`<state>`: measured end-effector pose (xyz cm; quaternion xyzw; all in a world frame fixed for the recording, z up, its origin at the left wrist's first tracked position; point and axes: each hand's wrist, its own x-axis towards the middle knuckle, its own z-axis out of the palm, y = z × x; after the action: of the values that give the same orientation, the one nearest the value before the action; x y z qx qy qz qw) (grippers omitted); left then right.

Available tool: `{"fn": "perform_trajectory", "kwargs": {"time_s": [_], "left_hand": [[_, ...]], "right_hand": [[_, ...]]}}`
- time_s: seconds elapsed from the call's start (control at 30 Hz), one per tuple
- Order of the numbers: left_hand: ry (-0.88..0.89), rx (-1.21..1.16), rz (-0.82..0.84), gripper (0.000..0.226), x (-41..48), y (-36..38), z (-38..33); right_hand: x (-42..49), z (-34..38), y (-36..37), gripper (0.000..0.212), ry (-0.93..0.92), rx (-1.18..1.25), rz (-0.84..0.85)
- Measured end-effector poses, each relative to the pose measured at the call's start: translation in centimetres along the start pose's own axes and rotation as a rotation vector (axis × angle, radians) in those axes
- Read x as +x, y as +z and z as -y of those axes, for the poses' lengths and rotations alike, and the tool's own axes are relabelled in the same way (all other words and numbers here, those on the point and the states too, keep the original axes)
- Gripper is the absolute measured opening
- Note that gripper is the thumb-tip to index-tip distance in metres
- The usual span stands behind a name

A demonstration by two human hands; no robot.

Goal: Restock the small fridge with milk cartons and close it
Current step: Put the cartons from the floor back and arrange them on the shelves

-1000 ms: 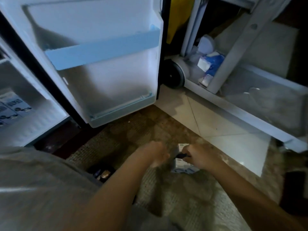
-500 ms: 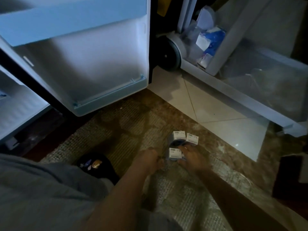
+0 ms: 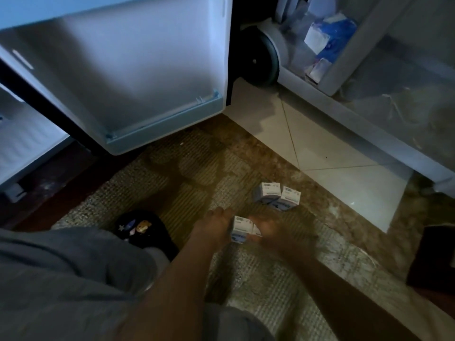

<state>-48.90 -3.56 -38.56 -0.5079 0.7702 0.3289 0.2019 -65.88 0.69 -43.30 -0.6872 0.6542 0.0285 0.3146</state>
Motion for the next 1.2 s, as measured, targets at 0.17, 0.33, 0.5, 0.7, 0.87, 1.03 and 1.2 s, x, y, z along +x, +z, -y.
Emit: {"fn": "perform_trajectory", "kwargs": {"time_s": [0.17,0.33,0.5,0.7,0.87,1.03,1.2], "left_hand": [[-0.016,0.038,0.069,0.056,0.2,1.1,0.7],[-0.051,0.121,0.070,0.043,0.6,1.3,0.5],[-0.136,0.084,-0.009,0.043,0.9,1.0,0.4],[-0.165,0.043,-0.030,0.035,0.4,-0.1,0.6],[-0.120,0.042,0.042,0.048,-0.3,-3.2,1.0],[-0.059,-0.008,-0.005,0.045,-2.5,-7.8,1.6],[0.048,0.050,-0.077,0.035,-6.0,-13.8,2.9]], "right_hand": [[-0.3,2.1,0.7,0.053,-0.110,-0.096,0.128],[-0.2,1.6,1.5,0.050,-0.131,-0.029,0.074],[-0.3,-0.2,1.3,0.047,0.005,0.109,-0.042],[-0.2,-0.6,-0.5,0.055,0.077,-0.034,0.078],[0.1,0.2,-3.5,0.053,0.006,-0.068,0.058],[-0.6,3.0,-9.0,0.034,-0.166,-0.168,0.003],[-1.1,8.0,-15.0,0.025,-0.297,-0.272,-0.037]]}}
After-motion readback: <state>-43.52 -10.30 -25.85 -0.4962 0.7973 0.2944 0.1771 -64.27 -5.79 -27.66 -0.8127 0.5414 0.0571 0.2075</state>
